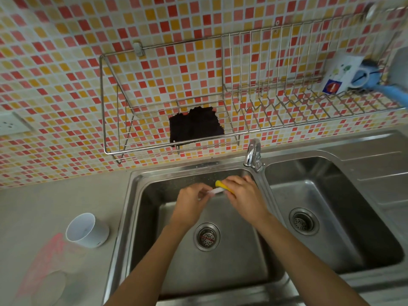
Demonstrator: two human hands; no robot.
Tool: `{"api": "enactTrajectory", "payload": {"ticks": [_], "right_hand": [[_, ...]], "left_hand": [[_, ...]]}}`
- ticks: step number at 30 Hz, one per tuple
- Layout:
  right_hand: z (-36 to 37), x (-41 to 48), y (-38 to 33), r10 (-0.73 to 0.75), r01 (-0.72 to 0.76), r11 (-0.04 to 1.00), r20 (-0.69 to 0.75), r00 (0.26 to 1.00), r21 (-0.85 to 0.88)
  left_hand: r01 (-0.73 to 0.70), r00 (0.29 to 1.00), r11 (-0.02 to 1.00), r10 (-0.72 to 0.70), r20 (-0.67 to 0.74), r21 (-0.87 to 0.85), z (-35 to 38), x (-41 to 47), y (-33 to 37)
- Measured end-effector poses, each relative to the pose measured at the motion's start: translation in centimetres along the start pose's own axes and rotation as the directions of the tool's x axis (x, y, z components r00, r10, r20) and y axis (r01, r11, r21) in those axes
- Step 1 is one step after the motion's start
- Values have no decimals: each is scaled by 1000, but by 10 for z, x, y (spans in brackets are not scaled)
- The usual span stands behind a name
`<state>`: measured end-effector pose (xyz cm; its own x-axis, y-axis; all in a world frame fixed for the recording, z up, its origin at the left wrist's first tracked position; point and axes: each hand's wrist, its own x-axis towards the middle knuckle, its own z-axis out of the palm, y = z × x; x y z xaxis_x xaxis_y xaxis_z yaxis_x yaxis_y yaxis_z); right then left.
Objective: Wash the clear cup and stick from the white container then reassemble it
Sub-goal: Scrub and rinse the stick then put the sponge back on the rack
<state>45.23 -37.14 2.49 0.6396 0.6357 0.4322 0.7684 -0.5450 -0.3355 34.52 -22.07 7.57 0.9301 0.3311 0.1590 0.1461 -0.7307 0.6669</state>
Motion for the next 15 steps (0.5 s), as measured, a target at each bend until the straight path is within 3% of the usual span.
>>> {"api": "enactTrajectory", "payload": {"ticks": [2,5,7,11,15], "right_hand": [[0,-1,0,146,-145,981,2,989,127],[2,-8,-16,330,-314,933,-70,941,175],[3,-16,-35,340,-315,926,-96,936,206],[9,-30,-50,123,-111,979,-62,990,173],[11,-21,-28,350,-323,921,-99,932,218]], "left_hand": [[126,990,984,-133,-49,-123,2,2,1],[266,955,916,-293,-50,-299,6,5,5],[299,939,865,-343,-39,-403,9,7,5],[325,935,855,-356,0,-404,13,7,1],[321,933,853,-360,-18,-412,17,6,3]]}}
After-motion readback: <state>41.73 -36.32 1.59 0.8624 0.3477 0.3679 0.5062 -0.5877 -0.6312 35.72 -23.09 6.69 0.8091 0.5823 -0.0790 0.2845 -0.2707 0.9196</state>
